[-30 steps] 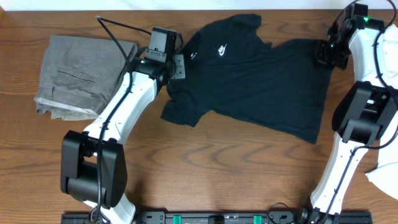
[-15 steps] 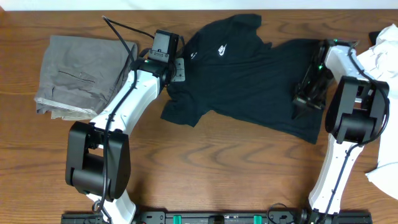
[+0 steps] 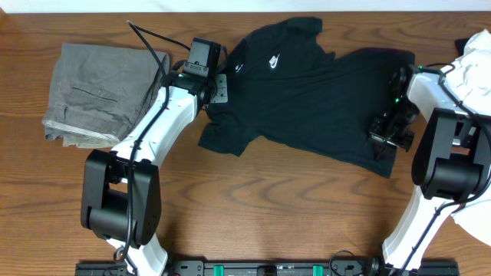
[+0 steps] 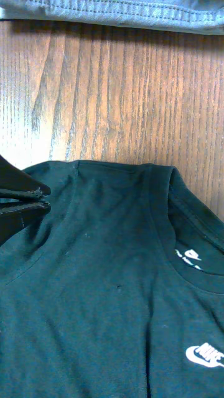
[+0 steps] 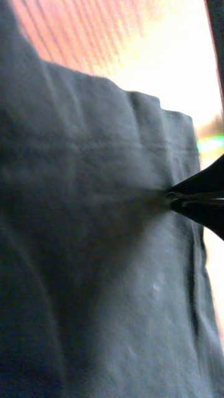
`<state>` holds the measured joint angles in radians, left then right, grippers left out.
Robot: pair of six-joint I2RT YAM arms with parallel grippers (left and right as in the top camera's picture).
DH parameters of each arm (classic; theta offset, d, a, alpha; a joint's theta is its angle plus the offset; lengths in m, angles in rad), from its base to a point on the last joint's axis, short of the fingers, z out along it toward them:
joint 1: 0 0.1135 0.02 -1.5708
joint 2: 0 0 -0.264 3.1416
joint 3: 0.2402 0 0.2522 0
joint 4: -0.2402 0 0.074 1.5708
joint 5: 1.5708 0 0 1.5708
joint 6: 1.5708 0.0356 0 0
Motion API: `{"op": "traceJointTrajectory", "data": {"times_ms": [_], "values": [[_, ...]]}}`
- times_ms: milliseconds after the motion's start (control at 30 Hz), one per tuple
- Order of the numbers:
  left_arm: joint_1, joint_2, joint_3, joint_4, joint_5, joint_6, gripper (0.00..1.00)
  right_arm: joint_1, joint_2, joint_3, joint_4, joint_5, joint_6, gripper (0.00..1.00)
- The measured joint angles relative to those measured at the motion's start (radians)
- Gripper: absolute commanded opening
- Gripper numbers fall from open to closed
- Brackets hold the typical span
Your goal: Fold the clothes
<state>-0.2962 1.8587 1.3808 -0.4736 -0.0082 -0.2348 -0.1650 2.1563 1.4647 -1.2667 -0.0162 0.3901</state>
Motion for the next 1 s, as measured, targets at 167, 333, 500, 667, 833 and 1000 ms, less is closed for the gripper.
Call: {"op": "traceJointTrajectory", "data": {"times_ms": [167,333,500,667,833,1000], "values": [[0.000,0.000,0.000,-0.001,-0.001,0.000,0.06,0.002,-0.063,-0.090,0.096,0.023,0.013,0.01],[0.000,0.000,0.000,-0.002,-0.001,0.001,0.06,0.000,-0.072,-0.120,0.081,0.179,0.097,0.01],[0.000,0.000,0.000,-0.001,-0.003,0.003,0.06,-0.036,-0.052,-0.139,0.057,0.324,0.175,0.01],[0.000,0.000,0.000,-0.001,-0.003,0.003,0.06,-0.071,-0.043,-0.138,0.047,0.372,0.201,0.01],[0.000,0.000,0.000,0.040,0.009,0.006,0.06,-0.072,-0.029,-0.093,0.027,0.326,0.182,0.01],[0.001,0.000,0.000,0.185,0.125,0.047,0.06,-0.061,-0.038,0.013,0.026,0.200,0.091,0.01]]}}
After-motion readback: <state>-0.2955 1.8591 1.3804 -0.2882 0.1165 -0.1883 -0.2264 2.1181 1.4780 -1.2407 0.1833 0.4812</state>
